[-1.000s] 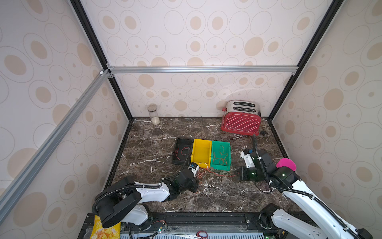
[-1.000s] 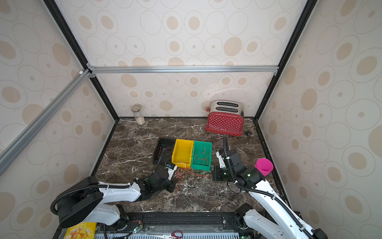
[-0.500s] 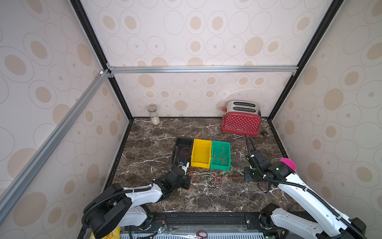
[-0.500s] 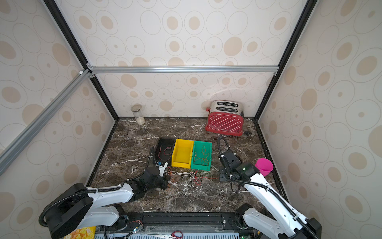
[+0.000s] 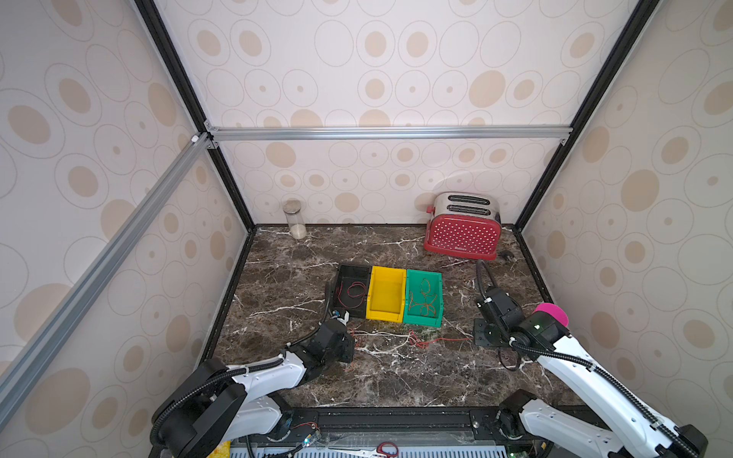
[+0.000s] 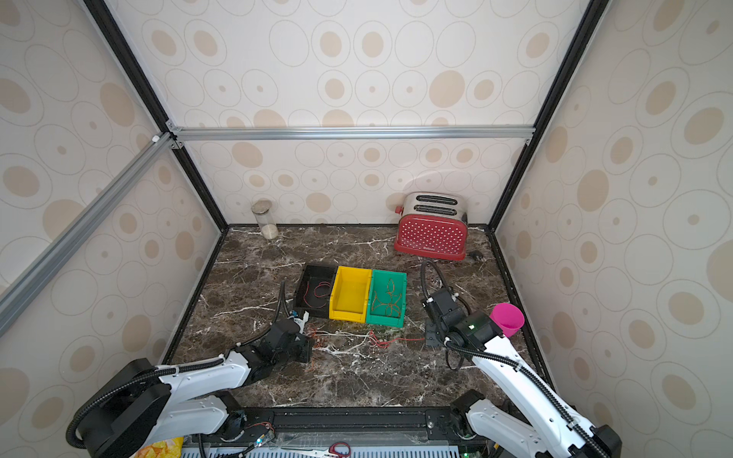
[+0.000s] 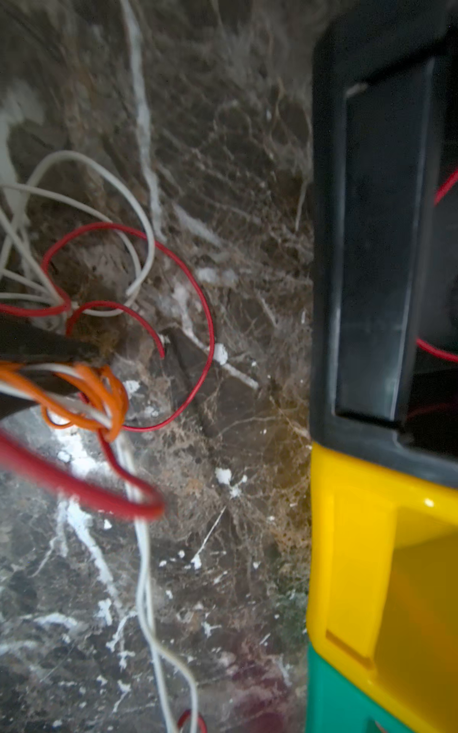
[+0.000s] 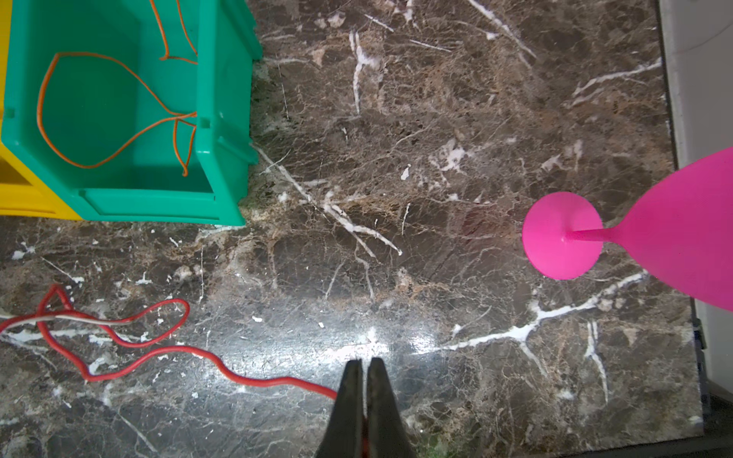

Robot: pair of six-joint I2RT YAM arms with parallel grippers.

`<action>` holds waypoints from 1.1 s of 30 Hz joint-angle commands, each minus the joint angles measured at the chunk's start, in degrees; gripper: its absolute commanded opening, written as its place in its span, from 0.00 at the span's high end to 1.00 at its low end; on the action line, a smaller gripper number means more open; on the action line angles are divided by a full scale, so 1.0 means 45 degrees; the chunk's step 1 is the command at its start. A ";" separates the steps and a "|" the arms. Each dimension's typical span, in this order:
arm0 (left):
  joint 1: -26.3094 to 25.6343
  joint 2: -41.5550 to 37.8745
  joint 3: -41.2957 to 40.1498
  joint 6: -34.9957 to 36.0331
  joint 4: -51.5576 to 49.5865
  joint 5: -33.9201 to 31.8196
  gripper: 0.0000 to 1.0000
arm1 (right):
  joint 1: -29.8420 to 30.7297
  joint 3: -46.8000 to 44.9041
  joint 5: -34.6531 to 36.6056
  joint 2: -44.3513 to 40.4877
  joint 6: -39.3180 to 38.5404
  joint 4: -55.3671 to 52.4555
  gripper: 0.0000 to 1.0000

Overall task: Untangle and sort cables by color
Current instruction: Untie the cable.

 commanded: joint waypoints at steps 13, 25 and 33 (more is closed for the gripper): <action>0.0338 -0.0862 0.0717 0.0471 -0.1216 0.1232 0.74 | -0.0064 -0.0545 -0.5803 -0.0462 -0.1224 0.2717 1.00; 0.0202 -0.2153 0.2264 0.0970 -0.2733 0.2325 0.33 | -0.0021 -0.0235 -0.8106 -0.0715 -0.1103 0.3701 1.00; -0.0601 -0.2104 0.2017 0.1665 -0.0144 0.3900 0.31 | -0.0046 -0.0393 -0.8942 -0.0851 -0.0562 0.4455 1.00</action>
